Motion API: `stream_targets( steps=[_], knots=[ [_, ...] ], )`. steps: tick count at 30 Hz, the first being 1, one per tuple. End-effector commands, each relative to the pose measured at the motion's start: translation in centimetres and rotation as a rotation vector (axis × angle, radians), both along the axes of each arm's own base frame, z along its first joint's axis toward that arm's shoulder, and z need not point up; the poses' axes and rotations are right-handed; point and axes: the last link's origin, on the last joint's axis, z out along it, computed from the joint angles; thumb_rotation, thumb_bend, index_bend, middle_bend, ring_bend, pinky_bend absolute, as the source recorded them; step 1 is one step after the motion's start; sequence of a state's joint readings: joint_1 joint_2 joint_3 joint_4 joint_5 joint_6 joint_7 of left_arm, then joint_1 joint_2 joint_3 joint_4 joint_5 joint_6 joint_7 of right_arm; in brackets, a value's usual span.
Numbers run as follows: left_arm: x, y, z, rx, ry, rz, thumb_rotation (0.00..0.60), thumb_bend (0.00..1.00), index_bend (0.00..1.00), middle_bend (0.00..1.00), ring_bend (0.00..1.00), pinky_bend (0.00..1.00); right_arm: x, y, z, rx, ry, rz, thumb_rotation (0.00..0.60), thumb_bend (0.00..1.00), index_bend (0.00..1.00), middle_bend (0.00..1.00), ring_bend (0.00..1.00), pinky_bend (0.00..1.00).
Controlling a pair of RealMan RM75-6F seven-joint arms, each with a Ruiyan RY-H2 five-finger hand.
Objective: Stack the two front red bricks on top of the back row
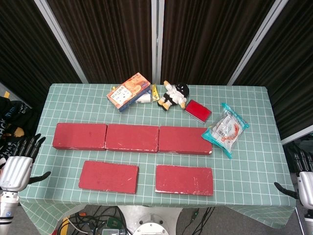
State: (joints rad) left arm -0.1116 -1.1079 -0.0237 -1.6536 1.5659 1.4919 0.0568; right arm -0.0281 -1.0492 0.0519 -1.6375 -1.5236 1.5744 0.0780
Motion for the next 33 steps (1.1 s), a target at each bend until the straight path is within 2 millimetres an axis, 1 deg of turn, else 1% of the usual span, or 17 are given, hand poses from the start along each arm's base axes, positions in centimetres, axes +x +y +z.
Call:
stream_targets(
  steps=[1, 6, 11, 17, 21, 25, 33],
  knots=[
    [-0.1, 0.0, 0.0, -0.001, 0.002, 0.001, 0.6, 0.0, 0.04, 0.0, 0.0, 0.0, -0.1, 0.0, 0.0, 0.0, -0.002, -0.003, 0.6, 0.0, 0.0, 0.0, 0.0, 0.0],
    [0.0, -0.1, -0.1, -0.008, -0.003, 0.001, 0.6, 0.0, 0.04, 0.0, 0.0, 0.0, -0.1, -0.2, -0.4, 0.014, -0.007, -0.008, 0.6, 0.0, 0.0, 0.0, 0.0, 0.0],
    [0.4, -0.2, -0.1, -0.029, -0.008, -0.012, 0.6, 0.0, 0.04, 0.0, 0.0, 0.0, 0.1, -0.4, -0.1, -0.002, -0.003, -0.001, 0.6, 0.0, 0.0, 0.0, 0.0, 0.0],
    [1.3, -1.2, -1.2, -0.096, -0.041, -0.033, 0.6, 0.0, 0.04, 0.0, 0.0, 0.0, 0.0, -0.4, 0.6, -0.008, 0.017, 0.0, 0.6, 0.0, 0.0, 0.0, 0.0, 0.0],
    [2.0, -1.6, -3.0, -0.171, -0.074, -0.04, 0.6, 0.0, 0.04, 0.0, 0.0, 0.0, -0.2, -0.6, 1.3, -0.025, 0.012, -0.004, 0.6, 0.0, 0.0, 0.0, 0.0, 0.0],
    [3.0, -1.8, -5.0, -0.271, -0.092, -0.069, 0.6, 0.0, 0.04, 0.0, 0.0, 0.0, -0.2, -0.8, 1.5, -0.027, 0.01, -0.005, 0.6, 0.0, 0.0, 0.0, 0.0, 0.0],
    [5.8, -1.0, -8.7, -0.415, -0.124, -0.147, 0.6, 0.0, 0.04, 0.0, 0.0, 0.0, -0.1, -0.9, 1.4, -0.023, 0.011, -0.002, 0.6, 0.0, 0.0, 0.0, 0.0, 0.0]
  ],
)
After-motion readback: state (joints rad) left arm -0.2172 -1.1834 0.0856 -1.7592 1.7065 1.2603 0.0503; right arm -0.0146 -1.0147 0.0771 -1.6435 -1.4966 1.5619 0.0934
